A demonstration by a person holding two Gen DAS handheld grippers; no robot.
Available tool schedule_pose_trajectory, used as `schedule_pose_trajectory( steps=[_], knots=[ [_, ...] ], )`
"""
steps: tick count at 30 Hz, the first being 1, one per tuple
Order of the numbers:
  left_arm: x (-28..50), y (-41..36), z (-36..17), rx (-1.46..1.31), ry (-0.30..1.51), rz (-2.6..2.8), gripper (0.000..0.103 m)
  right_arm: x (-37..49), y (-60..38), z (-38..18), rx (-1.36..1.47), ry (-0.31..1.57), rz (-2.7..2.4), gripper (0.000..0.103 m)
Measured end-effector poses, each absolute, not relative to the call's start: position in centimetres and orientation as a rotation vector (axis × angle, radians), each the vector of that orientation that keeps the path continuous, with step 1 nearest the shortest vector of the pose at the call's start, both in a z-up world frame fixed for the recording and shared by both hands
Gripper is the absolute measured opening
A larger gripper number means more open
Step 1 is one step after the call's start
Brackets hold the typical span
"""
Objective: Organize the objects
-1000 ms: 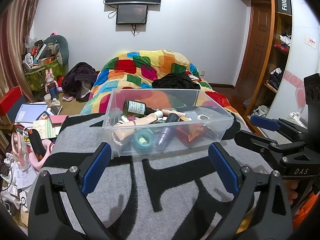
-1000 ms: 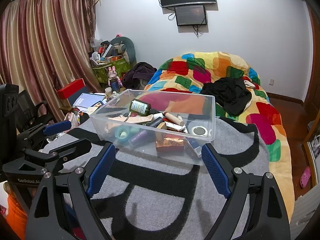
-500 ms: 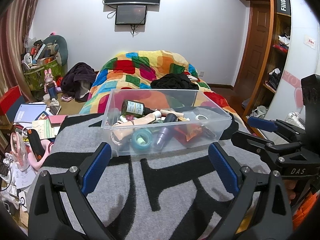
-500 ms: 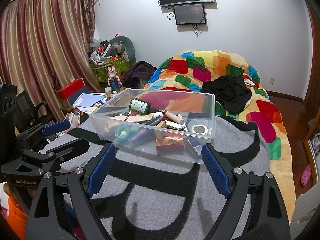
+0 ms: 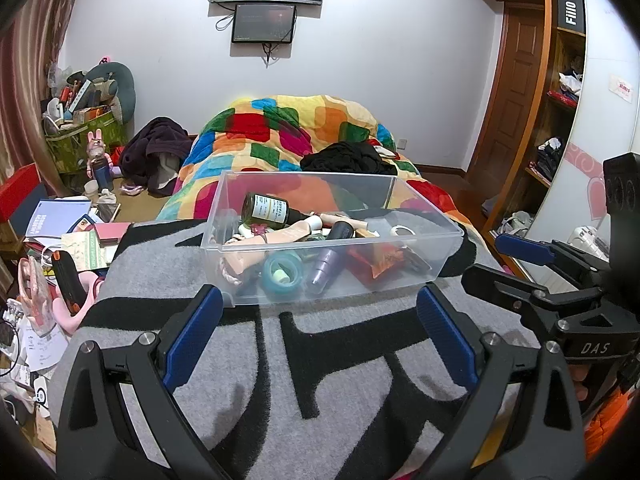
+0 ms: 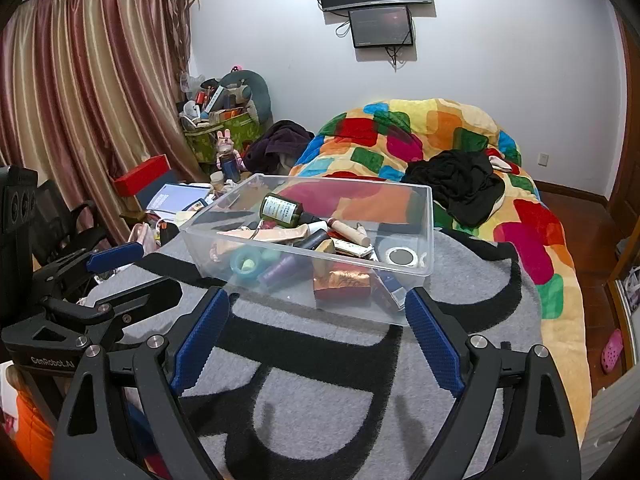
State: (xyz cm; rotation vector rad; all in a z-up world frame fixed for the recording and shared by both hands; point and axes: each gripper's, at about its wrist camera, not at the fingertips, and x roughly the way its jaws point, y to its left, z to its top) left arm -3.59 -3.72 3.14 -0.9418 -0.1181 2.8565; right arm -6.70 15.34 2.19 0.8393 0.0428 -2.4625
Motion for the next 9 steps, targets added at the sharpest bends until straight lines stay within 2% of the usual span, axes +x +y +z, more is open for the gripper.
schedule_pose_trajectory(
  steps=[9],
  knots=[
    [-3.62, -3.63, 3.13, -0.946, -0.118, 2.855, 0.099, -6.58, 15.14, 2.11, 0.847, 0.049, -2.457, 0.091]
  ],
)
